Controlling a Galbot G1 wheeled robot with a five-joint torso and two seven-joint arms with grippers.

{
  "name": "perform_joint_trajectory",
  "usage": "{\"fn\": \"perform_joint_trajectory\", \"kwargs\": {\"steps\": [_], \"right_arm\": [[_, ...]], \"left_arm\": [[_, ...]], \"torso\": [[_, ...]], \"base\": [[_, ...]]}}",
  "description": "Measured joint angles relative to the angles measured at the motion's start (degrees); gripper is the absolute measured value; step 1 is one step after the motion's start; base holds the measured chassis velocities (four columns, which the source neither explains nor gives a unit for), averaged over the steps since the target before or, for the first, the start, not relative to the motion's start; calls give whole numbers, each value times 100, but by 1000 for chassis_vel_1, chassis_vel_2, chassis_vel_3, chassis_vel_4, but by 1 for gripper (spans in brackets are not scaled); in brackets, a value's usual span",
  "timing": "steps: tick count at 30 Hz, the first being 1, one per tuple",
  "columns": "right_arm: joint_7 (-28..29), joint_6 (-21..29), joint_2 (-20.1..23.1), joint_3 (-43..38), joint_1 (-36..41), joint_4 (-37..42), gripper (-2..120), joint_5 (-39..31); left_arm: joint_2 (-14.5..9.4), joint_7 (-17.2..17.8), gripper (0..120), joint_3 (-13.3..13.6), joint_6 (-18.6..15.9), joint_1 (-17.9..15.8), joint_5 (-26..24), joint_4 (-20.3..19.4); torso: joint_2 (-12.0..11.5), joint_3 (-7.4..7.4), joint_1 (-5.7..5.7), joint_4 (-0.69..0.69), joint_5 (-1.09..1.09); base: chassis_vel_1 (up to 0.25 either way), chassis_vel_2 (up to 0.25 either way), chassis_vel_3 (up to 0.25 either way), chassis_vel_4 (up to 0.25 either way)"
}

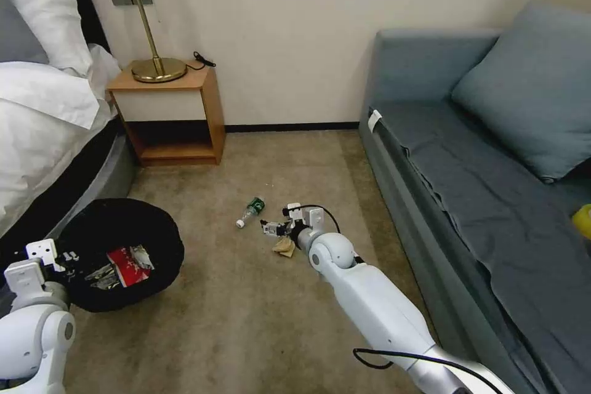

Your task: Pick up the trash bin, then pick up the garbage on the floor and place it into the trash bin.

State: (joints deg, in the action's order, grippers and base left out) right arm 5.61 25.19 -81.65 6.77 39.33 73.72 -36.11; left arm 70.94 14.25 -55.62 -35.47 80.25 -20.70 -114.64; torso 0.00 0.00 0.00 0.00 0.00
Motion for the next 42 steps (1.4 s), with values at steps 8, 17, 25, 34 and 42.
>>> {"fn": "perform_joint_trajectory", "kwargs": {"steps": [8,17,25,34,42], "right_arm": [[-44,-22,44,28,64,18,100,77],[-44,-24,63,134,64,29,100,120],[-42,-54,26,131,78,-69,100,232],[-31,-70,5,119,93,-161,100,286],[-24,-101,-23,123,53,-257,100,299]], "left_arm": [[112,-28,2,83,0,3,91,-15],[205,-51,2,135,0,6,158,-33],[209,-78,2,143,16,5,165,-17],[210,-107,2,191,59,-44,176,101],[184,-111,2,221,66,-123,180,177]], "torso": [[0,0,0,-1,0],[0,0,0,0,0],[0,0,0,0,0],[0,0,0,0,0],[0,0,0,0,0]], "base": [[-83,65,73,-71],[-42,50,41,-50],[-78,90,81,-97],[-96,97,110,-102],[-116,110,110,-109]]}}
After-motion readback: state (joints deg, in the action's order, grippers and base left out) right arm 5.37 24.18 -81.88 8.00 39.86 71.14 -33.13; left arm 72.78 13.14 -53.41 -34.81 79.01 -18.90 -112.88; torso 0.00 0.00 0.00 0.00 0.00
